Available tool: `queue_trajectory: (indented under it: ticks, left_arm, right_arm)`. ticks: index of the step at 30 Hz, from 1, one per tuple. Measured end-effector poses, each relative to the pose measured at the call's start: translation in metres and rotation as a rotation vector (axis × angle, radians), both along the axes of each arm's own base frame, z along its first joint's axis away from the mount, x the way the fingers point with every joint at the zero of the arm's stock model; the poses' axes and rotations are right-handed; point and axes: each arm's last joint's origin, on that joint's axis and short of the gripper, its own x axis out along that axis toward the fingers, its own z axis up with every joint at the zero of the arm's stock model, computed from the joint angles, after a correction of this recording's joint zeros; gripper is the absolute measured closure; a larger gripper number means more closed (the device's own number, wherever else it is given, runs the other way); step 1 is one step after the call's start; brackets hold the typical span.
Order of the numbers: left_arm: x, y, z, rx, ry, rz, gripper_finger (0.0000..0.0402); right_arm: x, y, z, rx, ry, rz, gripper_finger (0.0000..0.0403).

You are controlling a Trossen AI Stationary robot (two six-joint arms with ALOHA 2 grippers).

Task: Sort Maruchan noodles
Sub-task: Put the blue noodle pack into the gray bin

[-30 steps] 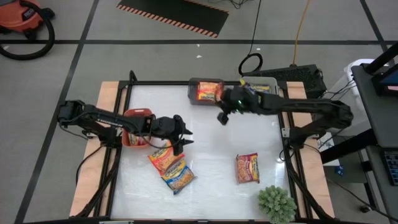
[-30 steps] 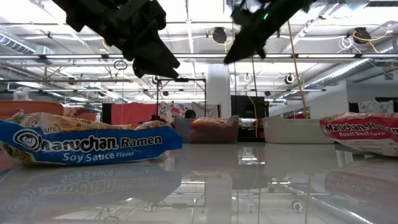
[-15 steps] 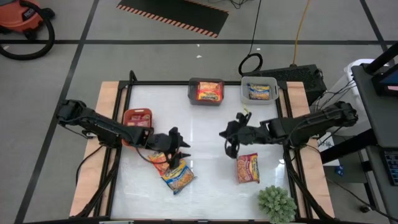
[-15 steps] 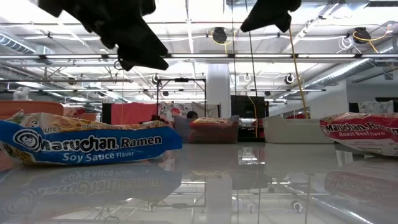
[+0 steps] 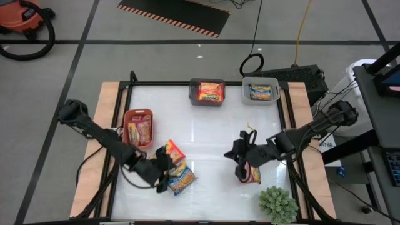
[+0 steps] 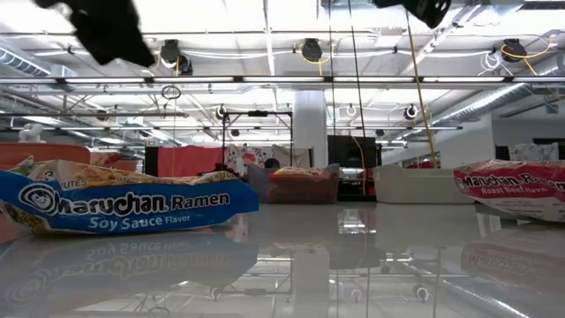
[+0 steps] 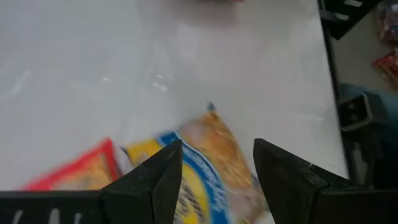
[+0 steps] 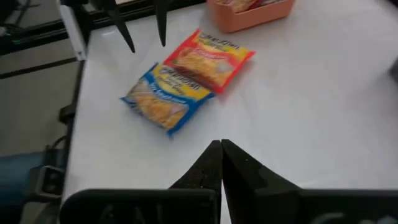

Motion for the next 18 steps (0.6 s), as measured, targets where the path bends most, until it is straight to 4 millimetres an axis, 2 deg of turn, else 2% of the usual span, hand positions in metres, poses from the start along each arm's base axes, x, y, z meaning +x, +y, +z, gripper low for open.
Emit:
queue_trajectory:
  ticks: [7, 14, 18]
  left_arm:
    - [-0.029, -0.04, -0.02, -0.052, 0.11, -0.004, 0.0199]
    - [-0.052, -0.039, -0.036, 0.043, 0.259, 0.135, 0.0199]
    - [-0.051, -0.045, -0.048, 0.055, 0.291, 0.136, 0.0199]
  right_arm:
    - [-0.004, 0.014, 0.002, 0.063, -0.031, 0.016, 0.0403]
    - [-0.003, 0.021, 0.009, 0.07, -0.111, 0.038, 0.0403]
    - [-0.003, 0.022, 0.01, 0.055, -0.128, 0.048, 0.0403]
